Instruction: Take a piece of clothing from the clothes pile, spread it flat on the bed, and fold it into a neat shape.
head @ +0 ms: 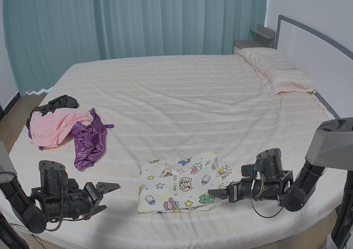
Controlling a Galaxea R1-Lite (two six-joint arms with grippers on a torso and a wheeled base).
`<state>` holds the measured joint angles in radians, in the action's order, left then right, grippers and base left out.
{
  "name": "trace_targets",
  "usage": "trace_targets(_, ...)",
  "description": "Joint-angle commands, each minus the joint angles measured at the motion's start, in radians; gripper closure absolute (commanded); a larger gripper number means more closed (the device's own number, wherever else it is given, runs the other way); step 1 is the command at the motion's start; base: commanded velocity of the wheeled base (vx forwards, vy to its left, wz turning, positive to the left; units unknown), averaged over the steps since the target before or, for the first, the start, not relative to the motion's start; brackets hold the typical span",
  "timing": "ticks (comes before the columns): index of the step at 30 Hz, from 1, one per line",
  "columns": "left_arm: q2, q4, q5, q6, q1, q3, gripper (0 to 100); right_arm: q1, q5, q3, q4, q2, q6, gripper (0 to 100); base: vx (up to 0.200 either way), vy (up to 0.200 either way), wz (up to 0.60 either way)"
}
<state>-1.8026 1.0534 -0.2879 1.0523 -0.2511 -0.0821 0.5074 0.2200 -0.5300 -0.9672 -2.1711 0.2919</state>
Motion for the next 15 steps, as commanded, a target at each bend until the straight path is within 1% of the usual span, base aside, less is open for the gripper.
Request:
trace_targets(1, -0.012, 0.000, 0.001, 0.000, 0.003, -0.002, 0, 0.011, 0.007, -0.053, 0.039, -0.039, 0.001, 0, 0.000, 0.000, 0.00)
trace_targets(4, -0.012, 0.000, 0.001, 0.000, 0.003, -0.002, 0, 0.022, 0.010, -0.062, 0.056, -0.059, 0.001, 0, 0.000, 0.000, 0.00)
trace_targets(5, -0.012, 0.000, 0.001, 0.000, 0.003, -0.002, 0, 0.023, 0.010, -0.061, 0.059, -0.061, 0.001, 100, 0.000, 0.000, 0.00)
trace_targets(10, -0.017, 0.000, 0.003, 0.000, 0.003, -0.002, 0, 0.023, 0.010, -0.053, 0.062, -0.062, 0.001, 100, 0.000, 0.000, 0.00)
trace_targets(14, -0.017, 0.000, 0.003, 0.000, 0.004, -0.002, 0, 0.011, 0.009, -0.035, 0.059, -0.061, 0.001, 100, 0.000, 0.000, 0.00)
trace_targets(15, -0.017, 0.000, 0.003, 0.000, 0.007, -0.002, 0, -0.006, 0.010, -0.027, 0.058, -0.055, 0.001, 100, 0.000, 0.000, 0.00)
